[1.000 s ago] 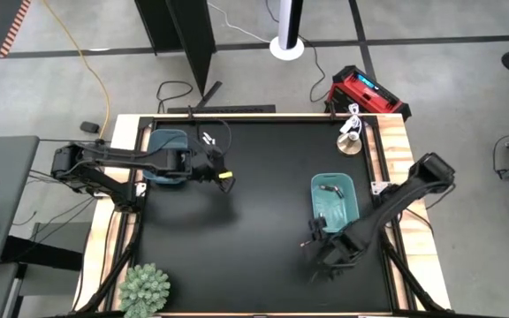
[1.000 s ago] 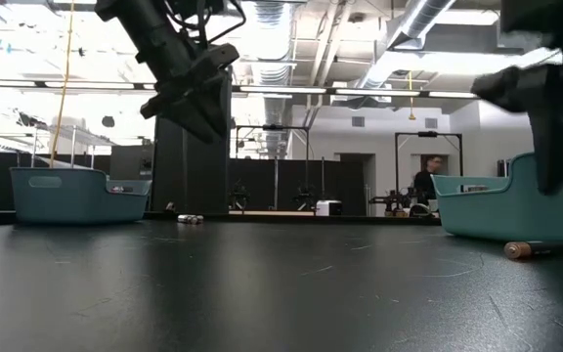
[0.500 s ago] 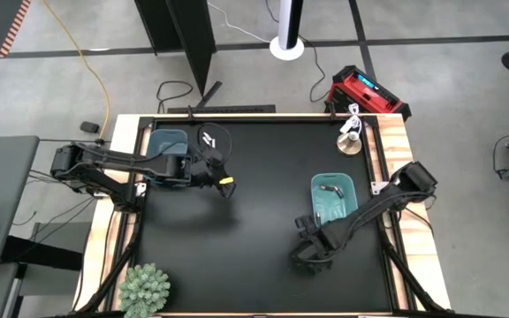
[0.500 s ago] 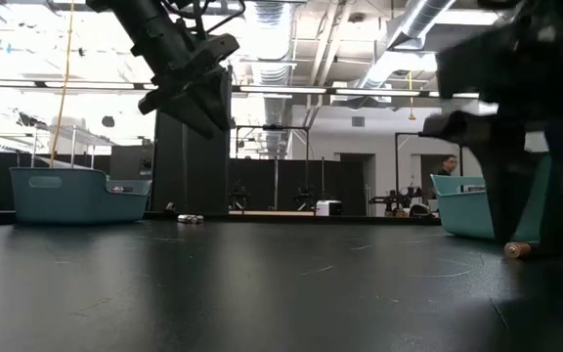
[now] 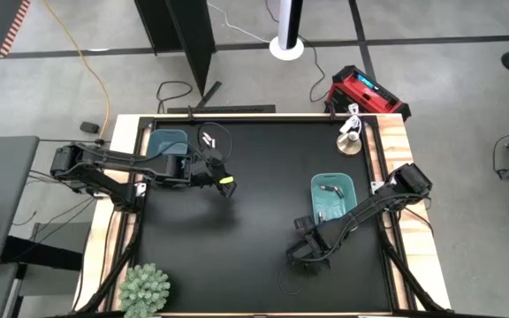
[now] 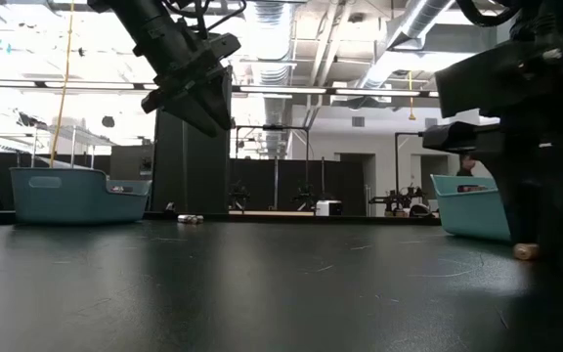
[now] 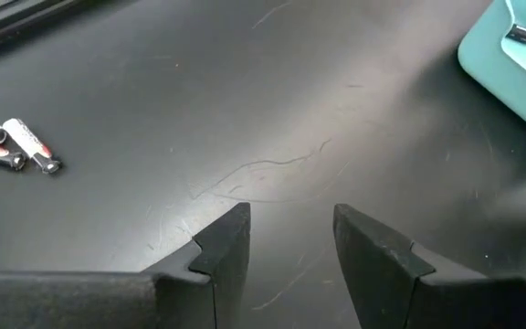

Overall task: Sort batteries
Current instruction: Put the brown battery into the green bin

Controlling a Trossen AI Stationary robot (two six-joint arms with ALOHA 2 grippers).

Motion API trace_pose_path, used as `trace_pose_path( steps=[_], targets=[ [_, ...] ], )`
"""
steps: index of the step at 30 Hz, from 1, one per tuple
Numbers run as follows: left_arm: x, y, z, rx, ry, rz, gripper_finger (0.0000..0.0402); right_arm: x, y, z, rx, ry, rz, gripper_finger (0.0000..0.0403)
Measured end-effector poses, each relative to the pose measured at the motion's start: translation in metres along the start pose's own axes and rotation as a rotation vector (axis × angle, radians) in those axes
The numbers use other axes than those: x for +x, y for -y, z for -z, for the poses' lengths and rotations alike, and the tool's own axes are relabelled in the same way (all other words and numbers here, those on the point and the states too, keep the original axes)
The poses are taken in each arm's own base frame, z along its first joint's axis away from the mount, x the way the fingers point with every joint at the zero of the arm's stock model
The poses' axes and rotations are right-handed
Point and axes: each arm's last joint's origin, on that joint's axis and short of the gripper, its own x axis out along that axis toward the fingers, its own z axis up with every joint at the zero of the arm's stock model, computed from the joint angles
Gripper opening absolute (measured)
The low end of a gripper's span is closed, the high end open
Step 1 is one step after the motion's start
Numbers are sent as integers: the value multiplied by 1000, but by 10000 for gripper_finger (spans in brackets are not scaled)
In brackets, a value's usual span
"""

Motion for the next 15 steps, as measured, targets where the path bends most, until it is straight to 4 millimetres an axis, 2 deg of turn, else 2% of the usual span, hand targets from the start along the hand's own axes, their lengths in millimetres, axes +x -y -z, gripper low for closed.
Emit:
trace_pose_path(
  steps=[6,15],
  targets=[
    [0,0,0,-2,4,1,153,0,-1,-2,-31,26,-10,13],
    [0,0,-1,-3,7,4,153,-21,3,-29,-106,144,13,5]
  ],
)
